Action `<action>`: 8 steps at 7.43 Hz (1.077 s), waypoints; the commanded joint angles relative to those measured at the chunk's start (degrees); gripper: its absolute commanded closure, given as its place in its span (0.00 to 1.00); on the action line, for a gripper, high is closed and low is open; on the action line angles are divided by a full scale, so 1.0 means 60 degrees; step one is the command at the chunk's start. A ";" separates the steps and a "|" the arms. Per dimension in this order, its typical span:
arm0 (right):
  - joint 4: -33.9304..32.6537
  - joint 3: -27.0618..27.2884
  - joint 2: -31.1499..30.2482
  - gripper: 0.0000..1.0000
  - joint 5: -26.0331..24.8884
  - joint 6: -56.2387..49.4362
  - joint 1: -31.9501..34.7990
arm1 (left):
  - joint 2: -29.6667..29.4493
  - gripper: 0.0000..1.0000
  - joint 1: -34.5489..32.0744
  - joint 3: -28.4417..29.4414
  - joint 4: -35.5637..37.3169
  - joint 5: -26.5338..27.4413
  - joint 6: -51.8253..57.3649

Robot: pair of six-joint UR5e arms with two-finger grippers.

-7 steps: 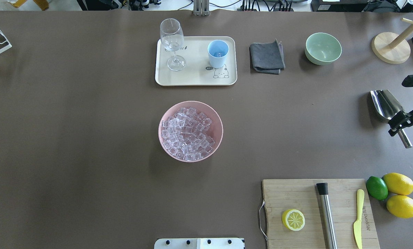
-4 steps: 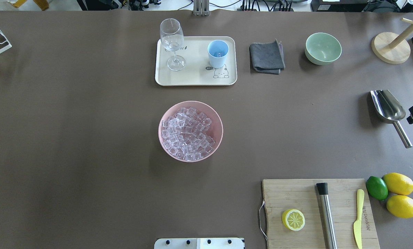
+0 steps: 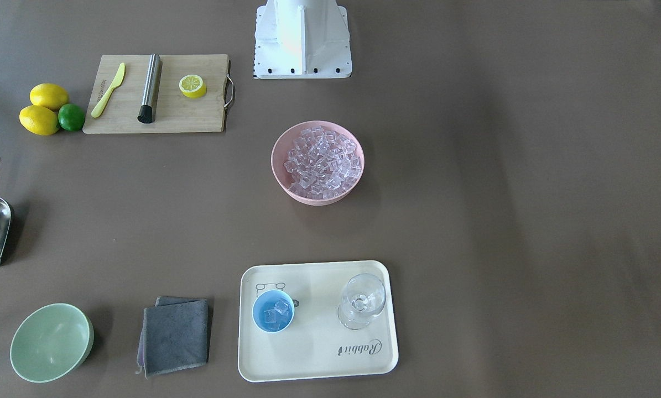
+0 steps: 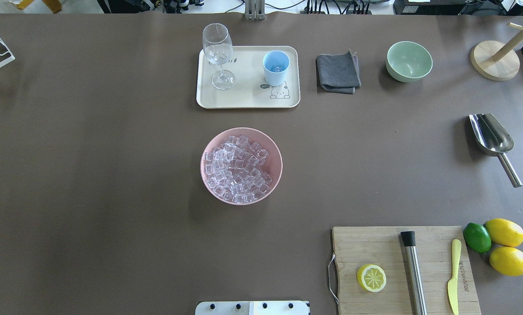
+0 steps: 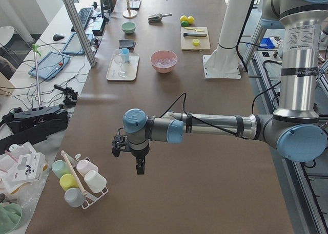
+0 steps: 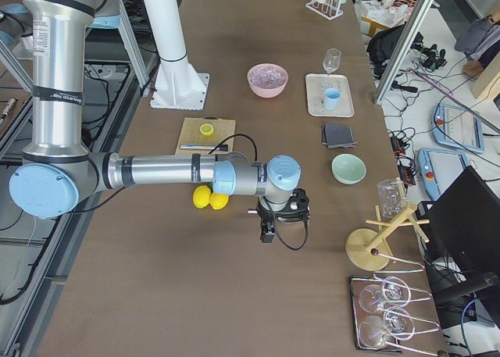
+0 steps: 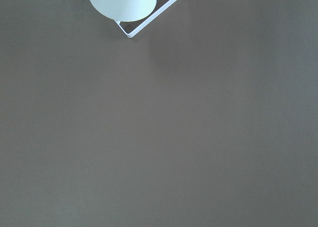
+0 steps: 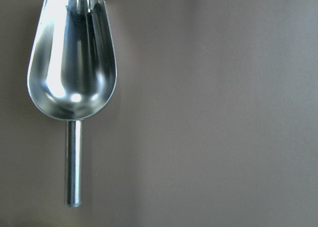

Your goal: Put ice in cup with scoop

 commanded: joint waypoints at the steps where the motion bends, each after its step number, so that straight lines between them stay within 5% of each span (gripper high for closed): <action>1: 0.0011 -0.0535 -0.0204 0.01 0.0045 -0.1081 0.0936 | 0.0000 0.01 0.0000 -0.0017 0.0000 -0.0015 0.0000; 8: 0.0084 -0.0493 -0.0307 0.01 -0.0116 -0.0981 0.1350 | 0.0000 0.01 0.0000 -0.0003 0.0000 0.0000 0.0000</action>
